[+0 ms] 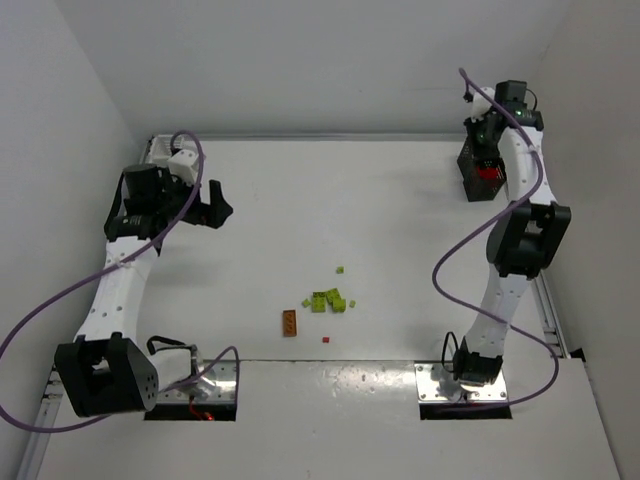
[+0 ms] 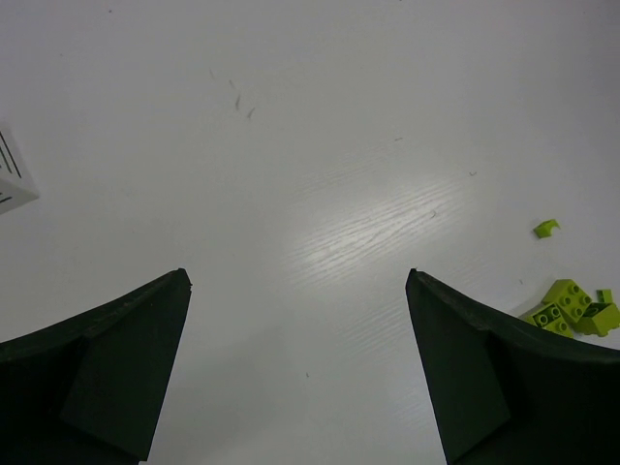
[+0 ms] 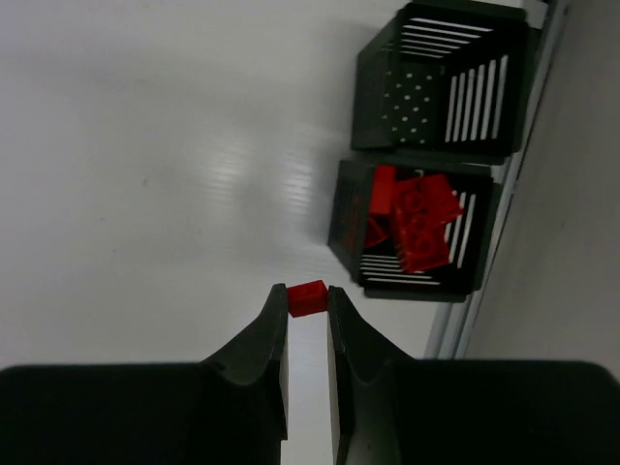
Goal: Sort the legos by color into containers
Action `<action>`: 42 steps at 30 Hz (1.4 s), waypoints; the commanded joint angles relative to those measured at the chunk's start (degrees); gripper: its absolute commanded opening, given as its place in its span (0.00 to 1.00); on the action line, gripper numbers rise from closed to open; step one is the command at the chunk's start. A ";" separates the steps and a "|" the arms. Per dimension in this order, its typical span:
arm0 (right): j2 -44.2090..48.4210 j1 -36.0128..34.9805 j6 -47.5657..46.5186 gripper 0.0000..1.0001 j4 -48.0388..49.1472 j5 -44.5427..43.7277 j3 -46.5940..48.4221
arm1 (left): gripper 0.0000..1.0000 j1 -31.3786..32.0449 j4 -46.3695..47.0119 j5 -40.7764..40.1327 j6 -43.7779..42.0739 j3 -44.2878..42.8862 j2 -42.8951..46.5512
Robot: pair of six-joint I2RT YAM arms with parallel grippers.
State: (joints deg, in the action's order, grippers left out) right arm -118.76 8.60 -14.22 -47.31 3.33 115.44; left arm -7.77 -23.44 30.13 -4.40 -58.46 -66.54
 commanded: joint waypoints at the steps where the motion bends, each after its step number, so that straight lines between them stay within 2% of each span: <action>1: -4.01 2.47 -0.90 0.00 -3.75 1.68 9.16 | 1.00 1.79 1.03 -1.83 -1.22 0.18 0.19; 5: -9.20 5.54 0.59 0.00 -3.76 1.68 14.11 | 1.00 3.72 1.03 -2.88 -1.22 0.18 -0.34; 13: -11.58 7.92 2.70 0.00 -1.56 2.20 11.22 | 1.00 4.87 1.03 -2.88 -1.22 0.71 -0.87; 16: -12.98 7.92 2.70 0.10 -1.03 1.68 11.74 | 1.00 6.18 1.03 -3.59 -0.70 0.71 -2.09; 18: -13.68 7.92 3.23 0.21 -1.03 1.15 12.44 | 1.00 6.19 1.03 -3.59 -0.69 1.23 -2.10; 22: -14.74 7.92 3.23 0.31 0.72 0.09 12.97 | 1.00 7.94 1.03 -3.59 -0.17 2.46 -2.10; 26: -14.75 7.92 3.76 0.48 1.43 -1.05 13.50 | 1.00 10.31 -0.19 -4.73 -0.86 3.09 -1.58; 30: -12.38 7.92 4.90 0.50 0.82 1.32 12.19 | 1.00 13.74 -4.58 -4.73 -4.29 3.09 -1.57; 32: -10.01 7.92 4.90 0.50 0.11 4.90 9.64 | 1.00 16.55 -7.57 -4.73 -7.79 2.48 -1.57; 36: -0.53 6.52 4.90 0.50 0.37 8.87 -0.28 | 0.88 22.17 -16.35 -5.95 -13.17 2.47 -2.88; 40: 10.18 5.38 6.30 0.50 0.90 15.63 -12.32 | 0.79 27.10 -20.06 -5.97 -14.58 3.35 -4.73; 42: 13.19 4.76 6.31 0.50 0.90 17.32 -18.10 | 0.79 30.34 -20.06 -8.40 -12.83 2.82 -5.61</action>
State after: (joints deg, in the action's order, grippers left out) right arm -111.81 14.44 -9.19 -47.77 14.50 102.08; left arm 19.77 -40.40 23.79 -16.25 -55.59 -71.22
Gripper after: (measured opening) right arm 0.502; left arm 0.796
